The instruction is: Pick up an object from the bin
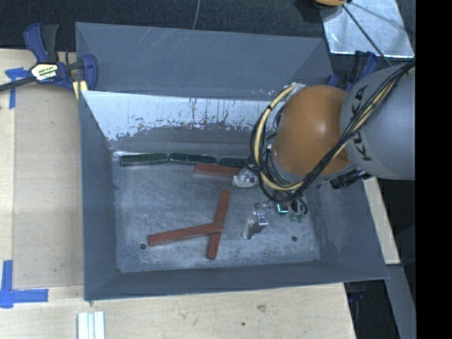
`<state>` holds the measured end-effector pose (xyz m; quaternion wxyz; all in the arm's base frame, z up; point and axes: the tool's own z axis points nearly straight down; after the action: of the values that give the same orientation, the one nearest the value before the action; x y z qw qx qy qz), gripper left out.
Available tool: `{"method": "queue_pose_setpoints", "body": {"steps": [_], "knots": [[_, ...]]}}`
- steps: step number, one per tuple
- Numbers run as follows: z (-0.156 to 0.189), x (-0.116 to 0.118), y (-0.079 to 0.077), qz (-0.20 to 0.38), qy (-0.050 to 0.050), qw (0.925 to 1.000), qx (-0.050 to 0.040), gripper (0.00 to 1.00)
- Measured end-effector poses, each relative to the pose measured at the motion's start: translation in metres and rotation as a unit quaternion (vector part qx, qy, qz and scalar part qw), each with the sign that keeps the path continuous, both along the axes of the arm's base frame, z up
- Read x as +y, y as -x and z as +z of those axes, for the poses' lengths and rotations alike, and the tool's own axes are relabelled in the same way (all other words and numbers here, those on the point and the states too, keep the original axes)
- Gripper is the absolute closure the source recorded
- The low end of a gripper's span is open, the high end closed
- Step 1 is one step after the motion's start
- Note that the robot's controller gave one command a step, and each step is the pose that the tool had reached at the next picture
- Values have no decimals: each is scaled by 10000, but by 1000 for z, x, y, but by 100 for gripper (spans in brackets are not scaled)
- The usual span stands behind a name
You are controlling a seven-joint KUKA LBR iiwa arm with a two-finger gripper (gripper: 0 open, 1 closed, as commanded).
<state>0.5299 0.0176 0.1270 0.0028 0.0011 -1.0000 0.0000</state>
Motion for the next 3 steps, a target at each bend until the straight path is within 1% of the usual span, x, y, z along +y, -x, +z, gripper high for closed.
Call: {"method": "queue_pose_setpoints", "body": {"steps": [1, 2, 3], "knots": [[4, 0, -2, -1, -1, 10000, -42, 0], [-49, 58, -15, 933, 2, 9956, -124, 100], [-49, 58, -15, 930, 2, 9956, -124, 100]]}}
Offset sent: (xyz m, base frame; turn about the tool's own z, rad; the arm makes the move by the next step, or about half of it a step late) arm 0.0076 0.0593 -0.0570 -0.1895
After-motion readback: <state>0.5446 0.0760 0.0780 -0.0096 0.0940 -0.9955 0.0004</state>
